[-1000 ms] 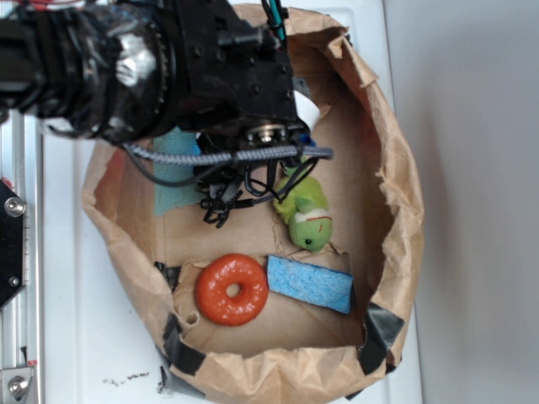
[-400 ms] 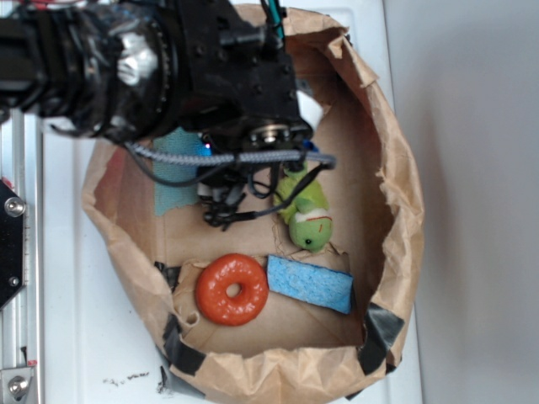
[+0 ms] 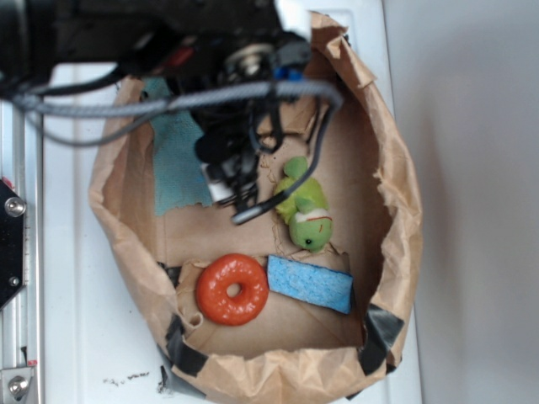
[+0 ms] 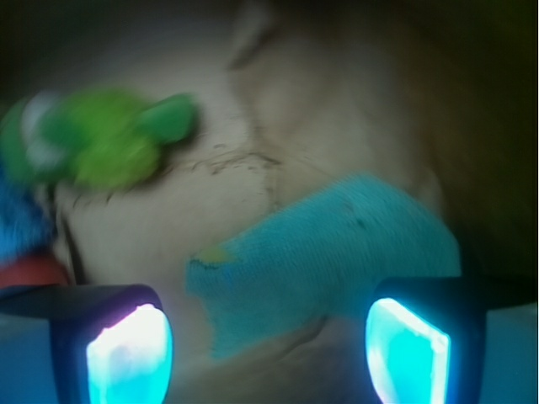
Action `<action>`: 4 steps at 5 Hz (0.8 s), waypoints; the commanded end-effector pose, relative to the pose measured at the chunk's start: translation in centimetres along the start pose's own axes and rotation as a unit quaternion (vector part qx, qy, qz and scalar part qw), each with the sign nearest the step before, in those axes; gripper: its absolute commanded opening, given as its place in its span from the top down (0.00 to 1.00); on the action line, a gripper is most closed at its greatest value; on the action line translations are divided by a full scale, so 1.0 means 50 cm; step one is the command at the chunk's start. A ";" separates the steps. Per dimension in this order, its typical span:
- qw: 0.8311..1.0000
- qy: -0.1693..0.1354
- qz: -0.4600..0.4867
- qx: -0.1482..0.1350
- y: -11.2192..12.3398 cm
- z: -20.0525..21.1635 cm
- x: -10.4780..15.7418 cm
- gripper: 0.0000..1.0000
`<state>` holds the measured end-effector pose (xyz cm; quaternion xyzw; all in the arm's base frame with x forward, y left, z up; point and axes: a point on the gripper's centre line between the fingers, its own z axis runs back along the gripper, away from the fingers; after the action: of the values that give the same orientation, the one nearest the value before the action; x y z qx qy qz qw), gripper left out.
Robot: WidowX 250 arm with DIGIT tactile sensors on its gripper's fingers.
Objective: Grab the blue cloth.
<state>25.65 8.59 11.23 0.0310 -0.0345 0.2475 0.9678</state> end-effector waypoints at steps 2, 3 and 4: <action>1.000 -0.028 0.003 -0.004 0.000 0.038 0.006 0.00; 0.992 -0.090 0.080 -0.037 -0.011 0.019 -0.006 0.00; 0.982 -0.127 0.127 -0.056 -0.019 0.001 -0.004 0.00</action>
<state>25.81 7.89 9.55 0.0066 -0.1455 0.3614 0.9210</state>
